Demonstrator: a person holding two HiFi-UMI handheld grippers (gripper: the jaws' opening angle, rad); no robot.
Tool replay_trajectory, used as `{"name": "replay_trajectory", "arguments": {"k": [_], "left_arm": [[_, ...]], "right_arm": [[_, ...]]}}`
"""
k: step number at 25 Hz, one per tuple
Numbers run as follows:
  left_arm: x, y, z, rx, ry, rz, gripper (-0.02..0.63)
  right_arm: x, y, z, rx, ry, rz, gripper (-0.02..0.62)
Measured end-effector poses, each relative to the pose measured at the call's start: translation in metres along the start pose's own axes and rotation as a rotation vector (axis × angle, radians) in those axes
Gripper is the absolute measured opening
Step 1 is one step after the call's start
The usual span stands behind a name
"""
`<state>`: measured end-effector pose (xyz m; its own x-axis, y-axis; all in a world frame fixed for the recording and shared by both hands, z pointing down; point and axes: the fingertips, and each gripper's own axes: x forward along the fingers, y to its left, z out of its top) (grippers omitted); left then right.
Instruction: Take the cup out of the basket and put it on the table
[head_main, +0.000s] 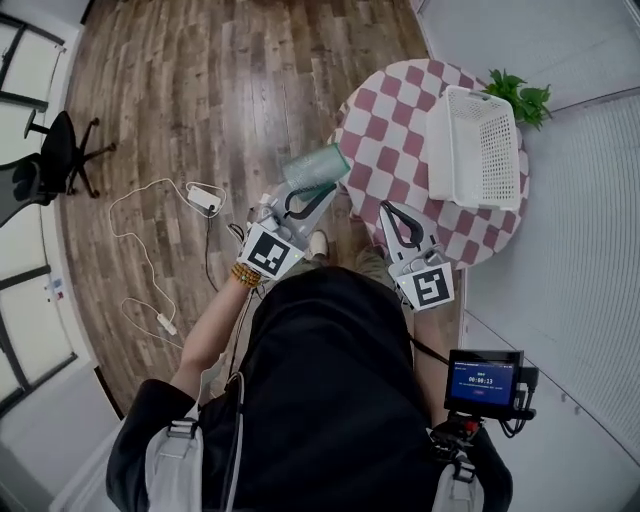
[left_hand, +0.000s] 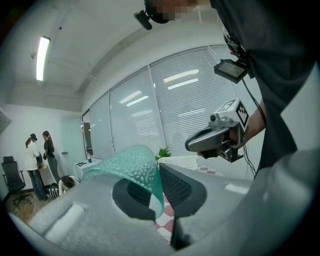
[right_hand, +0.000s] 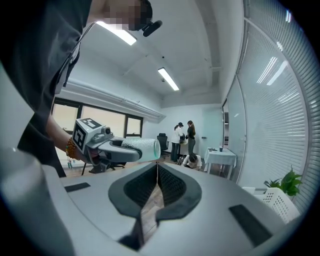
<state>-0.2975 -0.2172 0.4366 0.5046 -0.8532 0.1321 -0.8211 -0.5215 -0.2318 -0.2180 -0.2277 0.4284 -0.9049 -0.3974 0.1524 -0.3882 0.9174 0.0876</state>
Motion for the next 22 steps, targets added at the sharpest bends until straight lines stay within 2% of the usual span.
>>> {"name": "replay_trajectory", "arguments": {"k": [6,10,13,15,16,19,22], "left_arm": [[-0.029,-0.001,-0.011,0.015,0.001,0.05,0.023],[-0.045,-0.004,-0.016,0.008,-0.014,0.047,0.023],[-0.055,-0.006,-0.007,0.069,-0.051,0.014,0.023],[-0.066,-0.003,-0.008,0.111,-0.039,0.008,0.023],[-0.07,-0.002,-0.011,0.087,-0.026,0.021,0.023],[-0.068,-0.004,-0.024,-0.114,0.0,0.077,0.023],[-0.065,-0.008,-0.028,-0.124,0.009,0.063,0.023]], "right_arm": [[0.018,0.028,0.002,-0.013,-0.003,0.072,0.011],[0.026,0.042,-0.001,-0.018,0.01,0.11,0.011],[0.029,0.052,-0.012,-0.03,0.09,0.142,0.011],[0.037,0.062,-0.017,-0.012,0.115,0.169,0.011],[0.041,0.066,-0.015,0.002,0.097,0.178,0.011],[0.046,0.065,-0.004,0.031,0.02,0.181,0.011],[0.045,0.064,-0.003,0.019,0.001,0.179,0.011]]}}
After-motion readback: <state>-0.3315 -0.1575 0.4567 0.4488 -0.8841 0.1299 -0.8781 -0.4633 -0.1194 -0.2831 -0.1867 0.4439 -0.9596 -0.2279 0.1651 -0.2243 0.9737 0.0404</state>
